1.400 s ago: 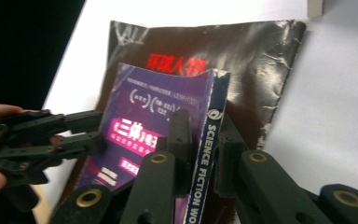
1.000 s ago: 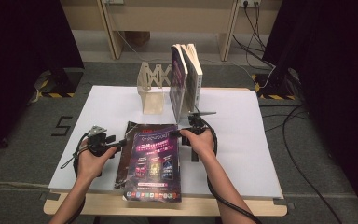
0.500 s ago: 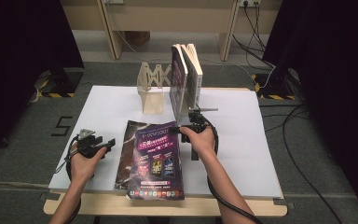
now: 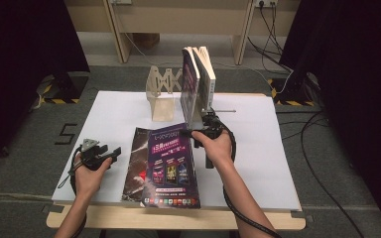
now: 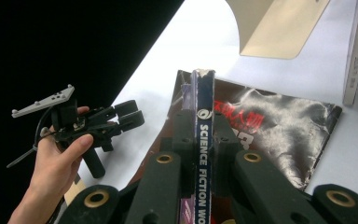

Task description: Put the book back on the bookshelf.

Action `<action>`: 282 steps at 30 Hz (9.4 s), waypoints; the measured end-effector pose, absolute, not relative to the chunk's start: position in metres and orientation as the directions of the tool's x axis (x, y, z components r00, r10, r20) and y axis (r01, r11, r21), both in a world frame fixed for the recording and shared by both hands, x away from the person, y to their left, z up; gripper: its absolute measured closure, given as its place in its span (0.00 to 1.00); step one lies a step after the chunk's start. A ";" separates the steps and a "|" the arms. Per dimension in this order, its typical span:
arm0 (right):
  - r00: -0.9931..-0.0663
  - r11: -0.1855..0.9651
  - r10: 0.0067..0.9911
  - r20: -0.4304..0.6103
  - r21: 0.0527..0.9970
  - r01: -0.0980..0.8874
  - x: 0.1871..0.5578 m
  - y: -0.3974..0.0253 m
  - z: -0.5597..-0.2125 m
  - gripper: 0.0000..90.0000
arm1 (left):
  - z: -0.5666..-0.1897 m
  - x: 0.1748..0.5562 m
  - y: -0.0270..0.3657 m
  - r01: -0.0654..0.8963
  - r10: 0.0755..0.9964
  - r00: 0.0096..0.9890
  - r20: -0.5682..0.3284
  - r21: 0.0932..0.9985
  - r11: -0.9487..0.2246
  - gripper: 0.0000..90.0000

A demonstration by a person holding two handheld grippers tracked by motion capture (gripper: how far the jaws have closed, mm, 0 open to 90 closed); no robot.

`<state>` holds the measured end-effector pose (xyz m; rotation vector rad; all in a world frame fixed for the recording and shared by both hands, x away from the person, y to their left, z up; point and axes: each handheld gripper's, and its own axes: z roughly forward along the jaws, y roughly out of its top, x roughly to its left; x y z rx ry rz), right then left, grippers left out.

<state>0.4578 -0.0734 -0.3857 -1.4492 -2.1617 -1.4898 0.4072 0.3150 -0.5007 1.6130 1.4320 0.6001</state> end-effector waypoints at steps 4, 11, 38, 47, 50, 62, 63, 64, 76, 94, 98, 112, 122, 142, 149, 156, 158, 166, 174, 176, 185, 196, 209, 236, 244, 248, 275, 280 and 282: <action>-0.536 0.044 0.621 0.572 0.658 0.752 0.455 -0.073 -0.381 0.94 | -0.501 0.407 0.316 0.530 0.957 0.213 -0.195 0.846 0.054 0.42; -0.565 0.056 0.624 0.539 0.691 0.721 0.453 -0.071 -0.372 0.94 | -0.501 0.406 0.315 0.522 0.961 0.208 -0.180 0.851 0.047 0.44; -0.563 -0.050 0.680 0.469 0.796 0.603 0.446 -0.091 -0.336 0.94 | -0.501 0.409 0.311 0.551 0.965 0.218 -0.147 0.835 0.003 0.47; -0.561 -0.074 0.686 0.464 0.811 0.580 0.447 -0.093 -0.330 0.94 | -0.501 0.406 0.314 0.528 0.963 0.212 -0.168 0.849 0.032 0.47; -0.563 -0.076 0.694 0.448 0.824 0.562 0.449 -0.093 -0.327 0.94 | -0.501 0.404 0.314 0.514 0.963 0.217 -0.160 0.858 0.027 0.47; -0.553 -0.083 0.739 0.386 0.866 0.494 0.452 -0.093 -0.320 0.94 | -0.500 0.401 0.308 0.483 0.967 0.228 -0.112 0.875 -0.013 0.44; -0.551 -0.084 0.742 0.383 0.868 0.490 0.452 -0.093 -0.319 0.94 | -0.500 0.401 0.308 0.485 0.967 0.228 -0.113 0.874 -0.013 0.44; -0.549 -0.084 0.746 0.377 0.871 0.484 0.452 -0.093 -0.319 0.94 | -0.500 0.401 0.308 0.489 0.967 0.228 -0.111 0.872 -0.015 0.44; -0.522 -0.089 0.801 0.294 0.920 0.381 0.452 -0.092 -0.307 0.94 | -0.500 0.401 0.304 0.485 0.968 0.240 -0.072 0.873 -0.055 0.47; -0.471 -0.084 0.862 0.186 0.970 0.228 0.459 -0.068 -0.286 0.94 | -0.499 0.401 0.304 0.483 0.968 0.243 -0.062 0.873 -0.065 0.47; -0.455 -0.091 0.872 0.178 0.974 0.208 0.463 -0.062 -0.283 0.94 | -0.499 0.400 0.303 0.480 0.968 0.243 -0.060 0.874 -0.067 0.48; -0.422 -0.129 0.888 0.180 0.981 0.148 0.479 -0.057 -0.269 0.94 | -0.499 0.399 0.303 0.468 0.967 0.251 -0.048 0.880 -0.077 0.48; -0.406 -0.121 0.899 0.164 0.984 0.130 0.498 -0.049 -0.269 0.94 | -0.500 0.399 0.300 0.463 0.966 0.258 -0.033 0.882 -0.094 0.48; -0.388 -0.098 0.911 0.138 0.988 0.120 0.531 -0.029 -0.274 0.94 | -0.499 0.398 0.300 0.458 0.965 0.261 -0.023 0.883 -0.103 0.47; -0.381 -0.082 0.916 0.124 0.989 0.126 0.538 -0.025 -0.277 0.94 | -0.499 0.398 0.300 0.455 0.965 0.262 -0.019 0.884 -0.106 0.47; -0.360 -0.075 0.926 0.117 0.989 0.129 0.547 -0.020 -0.282 0.94 | -0.499 0.398 0.299 0.457 0.963 0.268 -0.011 0.882 -0.117 0.47; -0.358 -0.073 0.926 0.117 0.988 0.133 0.550 -0.019 -0.282 0.94 | -0.499 0.398 0.299 0.456 0.963 0.268 -0.011 0.882 -0.117 0.47; -0.345 -0.063 0.933 0.104 0.990 0.127 0.560 -0.012 -0.281 0.94 | -0.499 0.398 0.298 0.449 0.963 0.268 -0.004 0.885 -0.121 0.47; -0.337 -0.053 0.936 0.097 0.989 0.137 0.567 -0.008 -0.284 0.94 | -0.499 0.398 0.297 0.448 0.962 0.274 0.003 0.884 -0.130 0.47; -0.338 -0.042 0.937 0.085 0.991 0.130 0.568 -0.006 -0.284 0.94 | -0.500 0.398 0.297 0.447 0.962 0.274 0.002 0.885 -0.129 0.47; -0.332 -0.020 0.941 0.067 0.990 0.143 0.575 0.001 -0.284 0.94 | -0.499 0.398 0.297 0.447 0.961 0.277 0.005 0.884 -0.134 0.48; -0.324 -0.004 0.945 0.051 0.989 0.145 0.580 0.004 -0.290 0.94 | -0.499 0.398 0.296 0.449 0.959 0.283 0.011 0.882 -0.142 0.48; -0.309 0.034 0.951 0.013 0.989 0.145 0.586 0.010 -0.291 0.94 | -0.500 0.398 0.295 0.450 0.959 0.284 0.019 0.880 -0.151 0.48; -0.286 0.056 0.958 -0.021 0.992 0.113 0.587 0.017 -0.295 0.94 | -0.499 0.398 0.295 0.447 0.957 0.289 0.022 0.881 -0.155 0.48; -0.311 0.129 0.946 -0.093 0.987 0.096 0.552 0.010 -0.301 0.93 | -0.500 0.398 0.295 0.449 0.956 0.292 0.027 0.879 -0.162 0.48; -0.327 0.138 0.940 -0.101 0.986 0.089 0.533 0.001 -0.306 0.92 | -0.500 0.398 0.295 0.448 0.956 0.292 0.028 0.879 -0.163 0.48; -0.368 0.153 0.928 -0.061 0.962 0.227 0.486 -0.038 -0.318 0.88 | -0.499 0.398 0.294 0.453 0.956 0.291 0.032 0.876 -0.167 0.48; -0.379 0.159 0.924 -0.053 0.955 0.252 0.489 -0.036 -0.315 0.86 | -0.499 0.398 0.295 0.453 0.955 0.293 0.034 0.875 -0.170 0.48; -0.381 0.168 0.923 -0.061 0.952 0.255 0.491 -0.036 -0.313 0.86 | -0.499 0.398 0.295 0.452 0.956 0.292 0.035 0.876 -0.171 0.48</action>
